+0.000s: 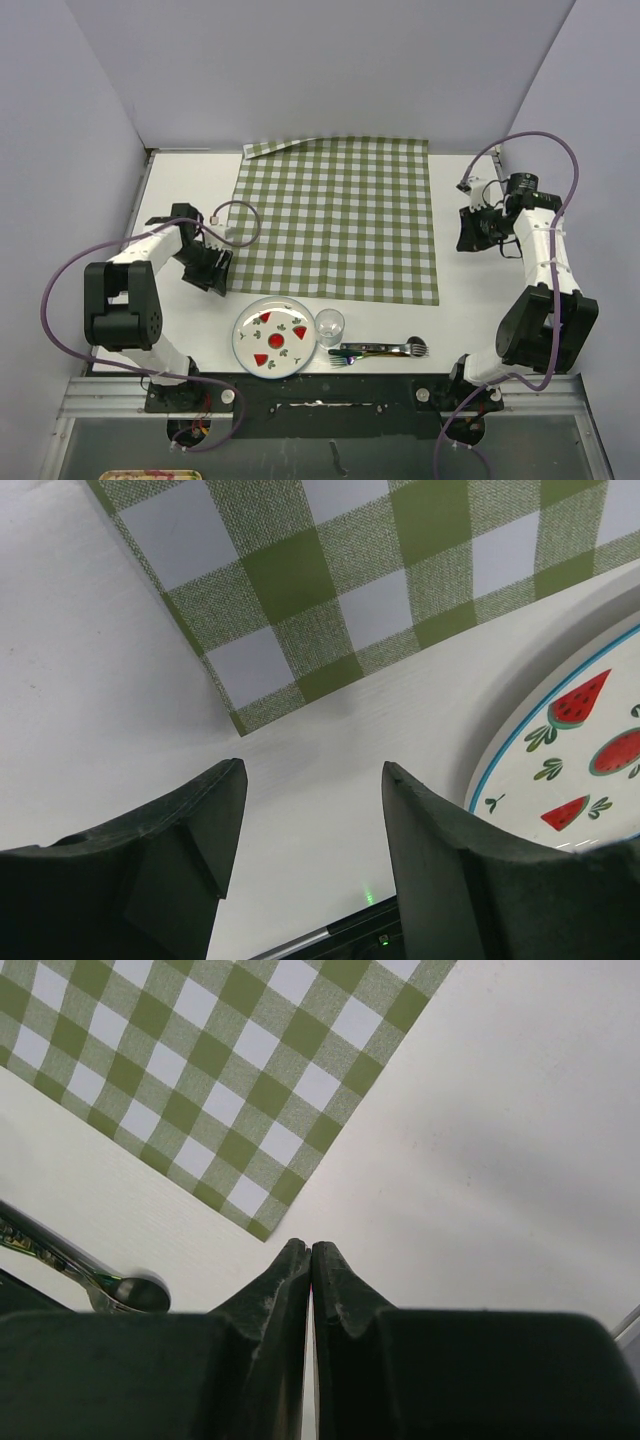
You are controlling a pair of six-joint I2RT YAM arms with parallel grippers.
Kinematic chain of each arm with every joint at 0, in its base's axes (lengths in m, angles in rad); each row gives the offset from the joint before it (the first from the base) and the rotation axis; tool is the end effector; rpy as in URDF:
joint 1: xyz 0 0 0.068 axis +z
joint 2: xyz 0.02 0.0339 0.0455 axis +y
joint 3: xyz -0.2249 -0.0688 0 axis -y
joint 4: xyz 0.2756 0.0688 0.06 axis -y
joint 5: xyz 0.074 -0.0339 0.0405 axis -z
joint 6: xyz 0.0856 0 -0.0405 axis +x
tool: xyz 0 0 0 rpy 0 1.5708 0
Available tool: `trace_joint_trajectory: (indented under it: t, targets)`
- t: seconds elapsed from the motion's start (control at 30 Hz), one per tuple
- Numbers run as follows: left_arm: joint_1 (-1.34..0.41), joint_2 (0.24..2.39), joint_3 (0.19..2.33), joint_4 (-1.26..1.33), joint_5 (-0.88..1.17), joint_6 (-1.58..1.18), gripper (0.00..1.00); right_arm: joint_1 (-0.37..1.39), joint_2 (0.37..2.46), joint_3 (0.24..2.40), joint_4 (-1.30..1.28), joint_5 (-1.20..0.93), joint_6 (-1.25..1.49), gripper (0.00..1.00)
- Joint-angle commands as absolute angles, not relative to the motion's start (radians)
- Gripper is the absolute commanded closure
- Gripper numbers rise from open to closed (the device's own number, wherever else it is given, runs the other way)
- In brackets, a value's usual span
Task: Set the dinner table for one person
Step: Flatten out the napkin at the center of the board.
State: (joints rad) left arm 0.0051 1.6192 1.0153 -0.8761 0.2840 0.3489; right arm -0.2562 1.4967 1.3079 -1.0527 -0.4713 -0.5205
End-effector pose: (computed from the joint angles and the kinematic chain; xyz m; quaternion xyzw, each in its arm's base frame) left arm 0.3061 -0.0224 0.0755 0.1755 0.9732 -0.1313 0.0691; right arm 0.3329 -0.0470 0.2028 -0.1643 0.9458 0.1528 0.2347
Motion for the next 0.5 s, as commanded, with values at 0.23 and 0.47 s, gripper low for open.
trace_joint_trajectory:
  t: [0.23, 0.47]
  targets:
    - [0.026, 1.699, 1.058, -0.82, 0.299, 0.358, 0.45, -0.261, 1.503, 1.35, -1.069, -0.5, -0.523, 0.96]
    - [0.03, 1.738, 1.078, -0.8, 0.307, 0.357, 0.45, -0.26, 1.518, 1.359, -1.07, -0.497, -0.519, 0.97]
